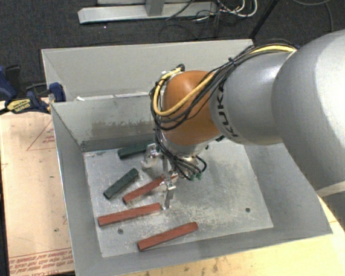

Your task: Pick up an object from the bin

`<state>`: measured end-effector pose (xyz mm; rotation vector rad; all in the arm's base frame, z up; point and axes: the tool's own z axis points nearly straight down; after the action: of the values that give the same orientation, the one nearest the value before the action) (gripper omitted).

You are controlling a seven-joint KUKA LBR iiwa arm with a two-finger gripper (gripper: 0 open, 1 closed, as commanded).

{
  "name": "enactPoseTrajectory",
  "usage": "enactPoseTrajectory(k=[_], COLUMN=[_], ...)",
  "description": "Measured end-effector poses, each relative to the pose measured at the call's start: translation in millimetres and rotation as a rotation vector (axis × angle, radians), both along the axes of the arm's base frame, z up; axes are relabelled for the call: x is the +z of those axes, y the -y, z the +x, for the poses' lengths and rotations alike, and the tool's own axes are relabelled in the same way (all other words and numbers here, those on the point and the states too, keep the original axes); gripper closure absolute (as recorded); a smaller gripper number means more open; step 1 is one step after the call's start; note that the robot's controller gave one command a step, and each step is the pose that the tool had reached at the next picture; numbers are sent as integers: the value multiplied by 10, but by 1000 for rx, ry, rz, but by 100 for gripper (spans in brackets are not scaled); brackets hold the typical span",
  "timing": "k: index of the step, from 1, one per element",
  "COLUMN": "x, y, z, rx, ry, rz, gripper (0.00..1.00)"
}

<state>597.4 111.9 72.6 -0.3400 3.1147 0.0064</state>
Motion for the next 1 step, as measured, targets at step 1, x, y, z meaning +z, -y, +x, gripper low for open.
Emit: enactPoseTrajectory(k=[1], x=[336], y=[2], z=[-46], rx=[5], ry=[-4], rz=[-3], gripper=[0])
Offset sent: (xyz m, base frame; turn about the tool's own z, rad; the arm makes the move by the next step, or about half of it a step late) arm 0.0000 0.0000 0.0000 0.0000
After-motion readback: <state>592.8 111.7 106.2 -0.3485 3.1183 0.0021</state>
